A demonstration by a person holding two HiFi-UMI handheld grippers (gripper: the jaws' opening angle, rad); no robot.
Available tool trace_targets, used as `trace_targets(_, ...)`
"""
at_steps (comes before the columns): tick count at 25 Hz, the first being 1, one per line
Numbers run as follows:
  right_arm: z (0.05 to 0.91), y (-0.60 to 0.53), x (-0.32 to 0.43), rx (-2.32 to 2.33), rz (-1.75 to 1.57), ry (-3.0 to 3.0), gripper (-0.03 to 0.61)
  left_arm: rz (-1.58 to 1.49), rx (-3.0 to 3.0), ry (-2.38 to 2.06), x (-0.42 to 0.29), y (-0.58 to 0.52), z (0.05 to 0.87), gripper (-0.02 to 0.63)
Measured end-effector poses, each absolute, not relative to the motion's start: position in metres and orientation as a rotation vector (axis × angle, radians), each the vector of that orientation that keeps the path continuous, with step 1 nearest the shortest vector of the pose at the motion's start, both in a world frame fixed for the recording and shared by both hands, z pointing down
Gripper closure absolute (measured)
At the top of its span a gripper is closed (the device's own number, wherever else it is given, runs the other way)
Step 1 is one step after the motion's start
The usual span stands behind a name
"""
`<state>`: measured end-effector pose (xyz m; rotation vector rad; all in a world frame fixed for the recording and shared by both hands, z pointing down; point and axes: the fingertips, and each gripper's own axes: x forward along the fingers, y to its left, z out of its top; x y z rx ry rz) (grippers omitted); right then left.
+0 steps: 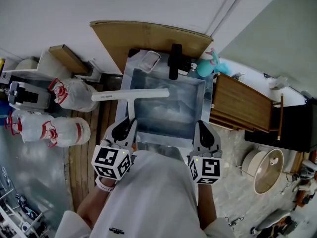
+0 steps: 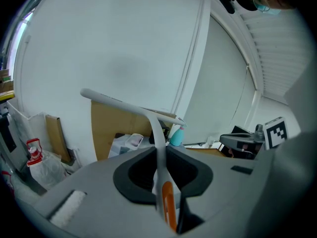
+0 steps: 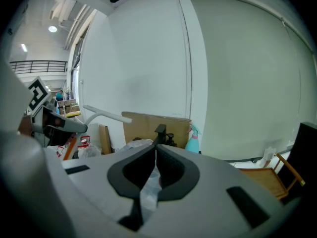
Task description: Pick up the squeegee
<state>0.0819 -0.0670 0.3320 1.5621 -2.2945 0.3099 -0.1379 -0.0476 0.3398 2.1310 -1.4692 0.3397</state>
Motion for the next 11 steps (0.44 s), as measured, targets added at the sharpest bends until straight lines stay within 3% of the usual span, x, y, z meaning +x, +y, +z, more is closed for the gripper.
trace_targets(11,0.3332,-0.0652,0.0887,1.572,0.300,-2.286,0.572,0.354,2.134,-1.473,-0.1319,-0.0469,0.3414,0.555)
